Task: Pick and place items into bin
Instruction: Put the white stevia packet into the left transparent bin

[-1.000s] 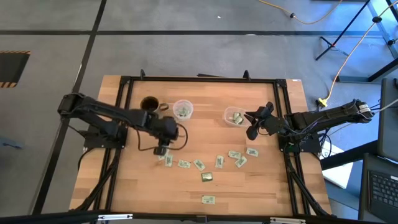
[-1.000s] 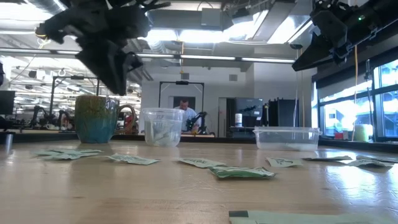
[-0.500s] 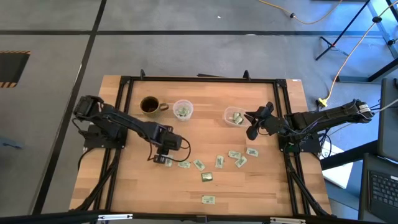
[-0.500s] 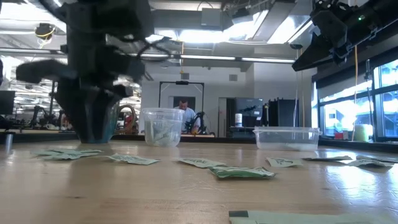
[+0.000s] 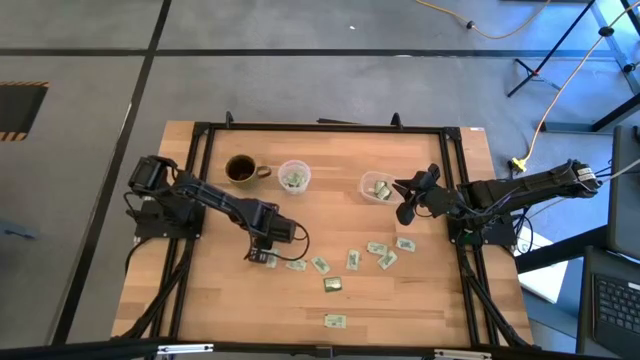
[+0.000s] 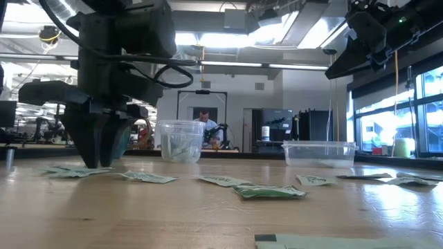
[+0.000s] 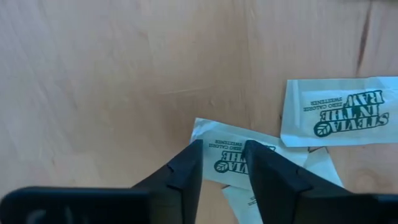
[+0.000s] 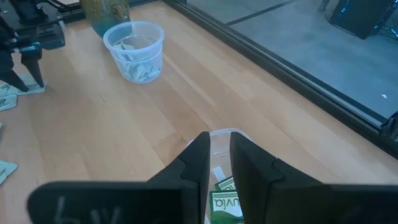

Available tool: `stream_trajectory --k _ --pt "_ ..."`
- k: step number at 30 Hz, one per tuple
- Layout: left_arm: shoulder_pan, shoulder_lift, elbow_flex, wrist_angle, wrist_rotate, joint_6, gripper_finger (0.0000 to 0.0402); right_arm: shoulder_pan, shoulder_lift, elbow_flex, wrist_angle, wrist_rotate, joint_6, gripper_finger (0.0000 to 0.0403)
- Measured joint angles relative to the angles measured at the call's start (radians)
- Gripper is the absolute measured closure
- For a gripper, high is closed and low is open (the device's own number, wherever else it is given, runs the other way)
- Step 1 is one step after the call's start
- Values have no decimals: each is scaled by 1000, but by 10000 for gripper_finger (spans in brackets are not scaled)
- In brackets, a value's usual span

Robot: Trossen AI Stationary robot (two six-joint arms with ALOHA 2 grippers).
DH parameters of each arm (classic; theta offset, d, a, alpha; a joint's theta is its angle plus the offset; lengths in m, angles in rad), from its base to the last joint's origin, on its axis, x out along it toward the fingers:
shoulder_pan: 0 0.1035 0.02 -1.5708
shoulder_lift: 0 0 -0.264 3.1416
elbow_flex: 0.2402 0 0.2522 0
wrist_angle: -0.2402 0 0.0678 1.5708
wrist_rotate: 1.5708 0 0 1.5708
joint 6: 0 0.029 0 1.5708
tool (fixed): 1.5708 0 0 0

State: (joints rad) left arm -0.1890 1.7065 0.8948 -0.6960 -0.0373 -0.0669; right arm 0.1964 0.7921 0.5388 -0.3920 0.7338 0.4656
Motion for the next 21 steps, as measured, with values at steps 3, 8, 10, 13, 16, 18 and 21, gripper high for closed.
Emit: stream_trajectory --k 3,8,10,13,16,18,21 --pt "-1 1 -1 1 7 1 306 0 0 0 0 0 0 336" --pt "1 2 -1 3 13 2 339 0 0 0 0 0 0 336" --pt "1 2 -2 3 12 2 350 0 0 0 0 0 0 336" --pt "1 2 -2 4 9 2 362 0 0 0 0 0 0 336" --pt "1 2 -2 4 8 10 369 0 0 0 0 0 0 336" --pt "0 2 -2 4 8 27 374 0 0 0 0 0 0 336" --pt "0 2 -2 4 11 60 386 0 0 0 0 0 0 336"
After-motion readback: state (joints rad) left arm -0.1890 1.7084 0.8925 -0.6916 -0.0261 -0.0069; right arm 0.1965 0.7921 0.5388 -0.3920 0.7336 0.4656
